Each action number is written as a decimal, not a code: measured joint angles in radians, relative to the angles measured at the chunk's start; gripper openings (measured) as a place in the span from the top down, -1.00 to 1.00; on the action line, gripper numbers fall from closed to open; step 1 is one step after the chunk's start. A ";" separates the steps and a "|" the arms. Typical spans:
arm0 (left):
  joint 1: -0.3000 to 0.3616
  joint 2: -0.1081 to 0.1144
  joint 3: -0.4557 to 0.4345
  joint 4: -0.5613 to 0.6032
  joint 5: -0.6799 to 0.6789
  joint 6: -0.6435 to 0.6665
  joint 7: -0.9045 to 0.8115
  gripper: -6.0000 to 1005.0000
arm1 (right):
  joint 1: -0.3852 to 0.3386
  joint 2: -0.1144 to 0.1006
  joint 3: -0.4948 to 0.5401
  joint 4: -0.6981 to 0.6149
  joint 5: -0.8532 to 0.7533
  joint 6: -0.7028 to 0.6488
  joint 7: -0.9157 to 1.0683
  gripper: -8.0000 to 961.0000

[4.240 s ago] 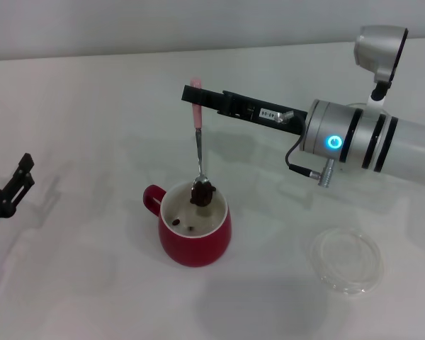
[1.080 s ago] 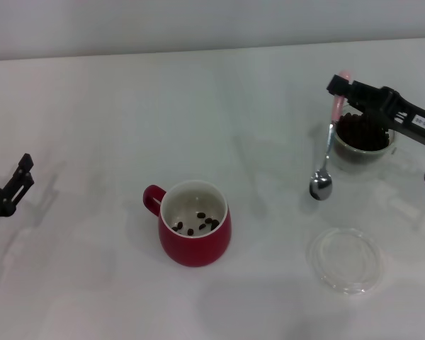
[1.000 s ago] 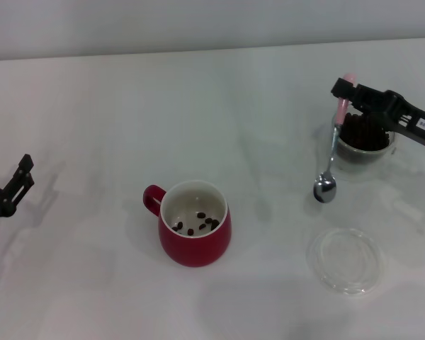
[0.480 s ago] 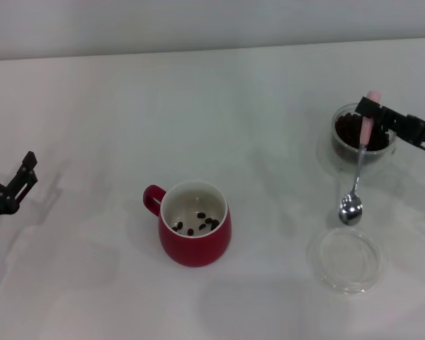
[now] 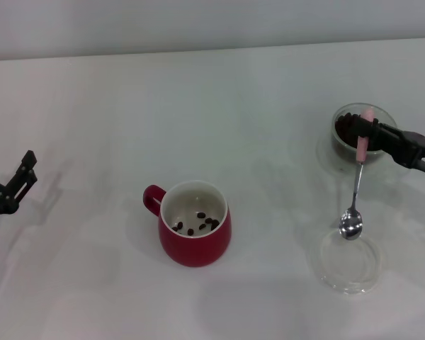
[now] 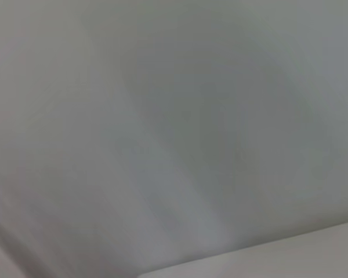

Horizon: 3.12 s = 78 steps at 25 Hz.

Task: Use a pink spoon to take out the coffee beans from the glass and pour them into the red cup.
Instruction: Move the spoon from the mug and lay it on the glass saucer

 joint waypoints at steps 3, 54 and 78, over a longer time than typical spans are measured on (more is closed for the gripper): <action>0.001 0.000 -0.002 0.000 0.000 0.000 0.000 -0.52 | 0.000 0.000 0.000 0.007 0.000 0.000 -0.024 0.66; -0.001 0.000 -0.004 0.004 -0.001 -0.025 0.000 -0.52 | -0.057 -0.002 0.003 0.136 -0.009 -0.069 -0.125 0.62; -0.006 0.000 -0.004 0.004 -0.002 -0.018 0.000 -0.52 | -0.054 -0.001 -0.003 0.138 -0.038 -0.095 -0.140 0.60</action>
